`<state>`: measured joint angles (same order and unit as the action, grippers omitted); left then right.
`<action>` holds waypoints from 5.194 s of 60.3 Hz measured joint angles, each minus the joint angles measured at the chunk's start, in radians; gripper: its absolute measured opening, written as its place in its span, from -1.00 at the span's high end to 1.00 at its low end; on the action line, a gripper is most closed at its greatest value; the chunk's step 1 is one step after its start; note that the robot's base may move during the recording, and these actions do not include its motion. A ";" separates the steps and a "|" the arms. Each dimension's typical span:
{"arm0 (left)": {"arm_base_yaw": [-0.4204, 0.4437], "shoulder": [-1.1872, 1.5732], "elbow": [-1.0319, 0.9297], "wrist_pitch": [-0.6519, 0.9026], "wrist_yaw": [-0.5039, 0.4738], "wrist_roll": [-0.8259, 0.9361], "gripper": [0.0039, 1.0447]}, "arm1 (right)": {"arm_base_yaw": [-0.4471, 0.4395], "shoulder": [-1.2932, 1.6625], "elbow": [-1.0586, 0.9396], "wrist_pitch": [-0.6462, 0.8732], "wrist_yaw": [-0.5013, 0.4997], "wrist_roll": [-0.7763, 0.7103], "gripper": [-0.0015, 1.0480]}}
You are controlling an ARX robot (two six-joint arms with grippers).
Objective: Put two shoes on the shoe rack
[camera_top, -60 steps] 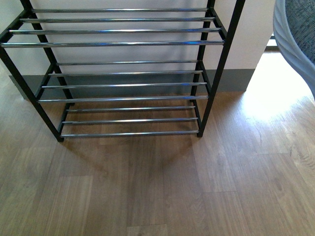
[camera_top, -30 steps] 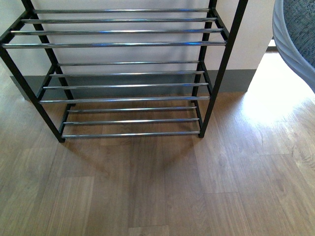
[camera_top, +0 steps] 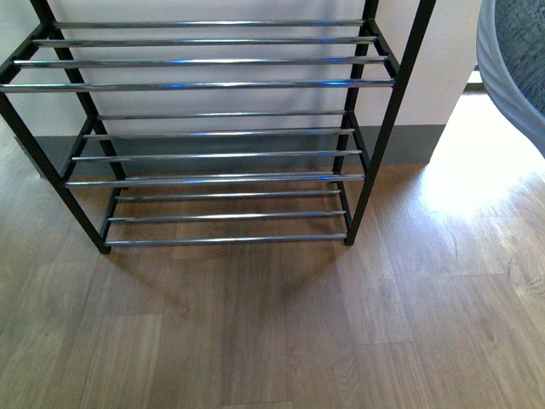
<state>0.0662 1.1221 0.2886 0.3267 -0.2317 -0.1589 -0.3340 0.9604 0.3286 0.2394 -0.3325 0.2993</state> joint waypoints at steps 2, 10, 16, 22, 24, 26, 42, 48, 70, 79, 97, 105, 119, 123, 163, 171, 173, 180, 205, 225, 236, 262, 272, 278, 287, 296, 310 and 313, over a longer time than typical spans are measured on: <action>0.000 0.000 -0.001 0.000 0.000 0.000 0.98 | 0.000 0.000 -0.001 0.000 0.002 0.000 0.97; 0.000 0.000 -0.001 0.000 0.000 0.000 0.98 | 0.000 0.000 -0.003 0.000 0.002 0.000 0.97; 0.000 0.000 -0.001 0.000 0.000 0.000 0.98 | 0.000 0.000 -0.003 0.000 0.002 0.000 0.97; 0.000 0.000 -0.001 0.000 0.000 0.000 0.98 | 0.000 0.000 -0.003 0.000 0.002 0.000 0.97; 0.000 0.000 -0.001 0.000 0.000 0.000 0.98 | 0.000 0.000 -0.003 0.000 0.002 0.000 0.97; 0.000 0.000 -0.001 0.000 -0.001 0.000 0.98 | 0.000 0.000 -0.003 0.000 0.002 0.000 0.97; 0.000 0.000 -0.001 0.000 -0.001 0.000 0.98 | 0.000 0.000 -0.003 0.000 0.002 0.000 0.97; 0.000 0.000 -0.001 0.000 0.000 0.000 0.98 | 0.000 0.000 -0.003 0.000 0.002 0.000 0.97; 0.000 0.000 -0.001 0.000 0.001 0.000 0.98 | 0.000 0.000 -0.003 0.000 0.002 0.000 0.97; 0.000 0.000 -0.001 0.000 0.000 0.000 0.98 | -0.002 0.000 -0.003 0.008 -0.014 -0.011 0.97; 0.000 0.000 -0.001 0.000 0.001 0.000 0.98 | 0.062 0.082 0.094 0.053 -0.149 -0.214 0.97; 0.000 0.000 -0.001 0.000 0.000 0.000 0.98 | 0.153 0.201 0.191 0.047 -0.061 -0.197 0.97; 0.000 0.000 -0.001 0.000 0.000 0.000 0.98 | 0.333 0.443 0.417 0.025 0.109 -0.105 0.97; 0.000 0.000 -0.001 0.000 0.000 0.000 0.98 | 0.385 0.516 0.484 0.003 0.146 -0.070 0.97; 0.000 0.000 -0.001 0.000 0.000 0.000 0.98 | 0.576 1.246 1.196 -0.318 0.509 0.296 0.97; 0.000 0.000 -0.001 0.000 0.000 0.000 0.98 | 0.560 1.359 1.313 -0.386 0.543 0.316 0.97; 0.000 0.000 -0.001 0.000 0.000 0.000 0.98 | 0.558 1.374 1.330 -0.394 0.549 0.319 0.97; 0.000 0.000 -0.001 0.000 0.000 0.000 0.98 | 0.552 1.437 1.403 -0.432 0.577 0.322 0.97; 0.000 0.000 -0.001 0.000 0.000 0.000 0.98 | 0.526 1.514 1.475 -0.447 0.597 0.335 0.97; 0.000 0.000 -0.001 0.000 0.000 0.000 0.98 | 0.510 1.499 1.454 -0.350 0.531 0.302 0.02; 0.000 0.000 -0.001 0.000 0.000 0.000 0.98 | 0.510 1.382 1.335 -0.263 0.453 0.264 -0.52; 0.000 0.000 -0.001 0.000 0.000 0.000 0.98 | 0.456 0.853 0.837 -0.027 0.156 0.083 -0.82; 0.000 0.000 -0.001 0.000 0.000 0.000 0.98 | 0.394 0.623 0.628 0.051 0.117 -0.032 -0.82; 0.000 0.000 -0.001 0.000 0.000 0.000 0.98 | 0.348 0.479 0.513 0.068 0.072 -0.088 -0.82; 0.000 0.000 -0.001 0.000 0.000 0.000 0.98 | 0.242 0.257 0.354 0.048 -0.025 -0.140 -0.82; 0.000 0.000 -0.001 0.000 0.000 0.000 0.98 | 0.095 0.070 0.225 0.042 -0.117 -0.135 -0.82; 0.000 0.000 -0.001 0.000 0.002 0.000 0.98 | 0.121 0.038 0.120 0.255 0.080 -0.213 -0.54; 0.000 0.000 -0.001 0.000 0.001 0.000 0.98 | 0.136 0.017 0.078 0.312 0.124 -0.237 -0.41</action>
<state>0.0662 1.1217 0.2874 0.3267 -0.2310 -0.1589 -0.1982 0.9771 0.4065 0.5514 -0.2089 0.0624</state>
